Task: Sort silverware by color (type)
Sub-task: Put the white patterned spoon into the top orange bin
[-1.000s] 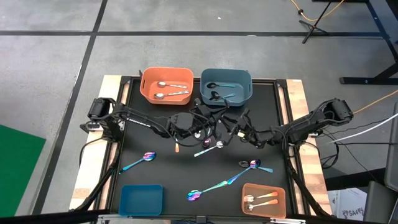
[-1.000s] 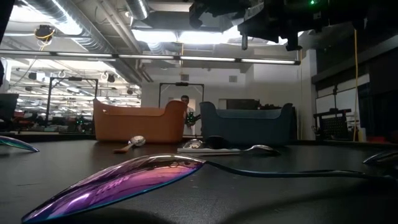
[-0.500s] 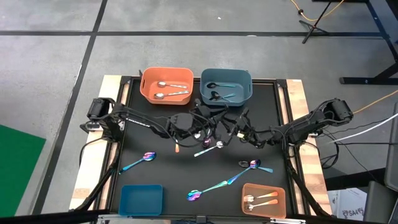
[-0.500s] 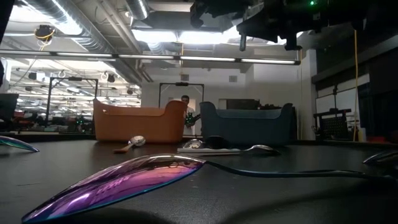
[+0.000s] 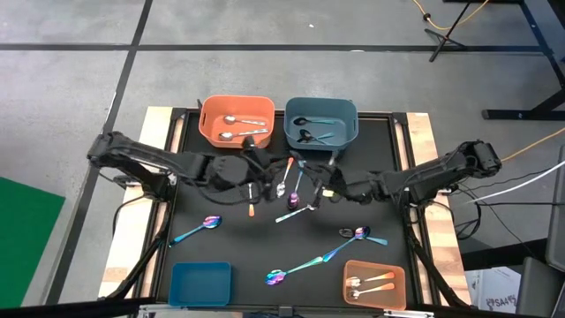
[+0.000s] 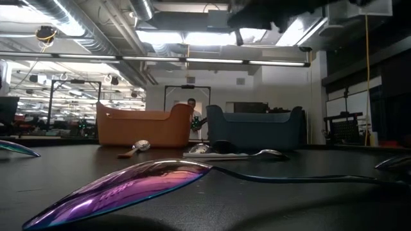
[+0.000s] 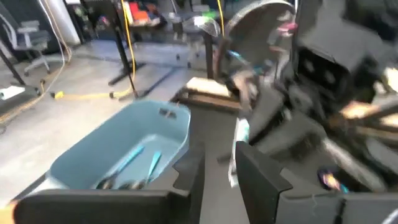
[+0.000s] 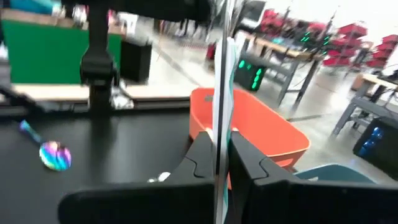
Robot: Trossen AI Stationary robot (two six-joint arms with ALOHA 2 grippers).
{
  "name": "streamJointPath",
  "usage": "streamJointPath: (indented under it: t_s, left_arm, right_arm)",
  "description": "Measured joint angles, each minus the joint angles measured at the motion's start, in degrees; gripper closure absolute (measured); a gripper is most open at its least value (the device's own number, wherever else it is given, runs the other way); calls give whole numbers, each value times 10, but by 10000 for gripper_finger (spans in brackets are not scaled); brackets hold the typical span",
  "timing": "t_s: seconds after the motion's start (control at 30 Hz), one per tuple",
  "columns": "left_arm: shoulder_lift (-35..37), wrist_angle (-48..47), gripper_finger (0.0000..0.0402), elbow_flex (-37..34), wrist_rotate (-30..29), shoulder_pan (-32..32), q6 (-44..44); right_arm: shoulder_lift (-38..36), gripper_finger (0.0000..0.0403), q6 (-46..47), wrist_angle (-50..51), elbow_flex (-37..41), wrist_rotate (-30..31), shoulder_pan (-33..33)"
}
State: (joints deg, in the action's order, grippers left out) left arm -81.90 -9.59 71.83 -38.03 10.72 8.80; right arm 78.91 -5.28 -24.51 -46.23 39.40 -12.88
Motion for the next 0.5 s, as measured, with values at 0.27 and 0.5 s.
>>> streamJointPath:
  t_s: [0.27, 0.5]
  left_arm:
    - [95, -157, 318, 0, -3, 46, 31]
    - [119, -210, 317, 0, -2, 64, 28]
  right_arm:
    - [1, 399, 8, 213, -138, -166, 110]
    - [1, 399, 9, 234, -168, -318, 213]
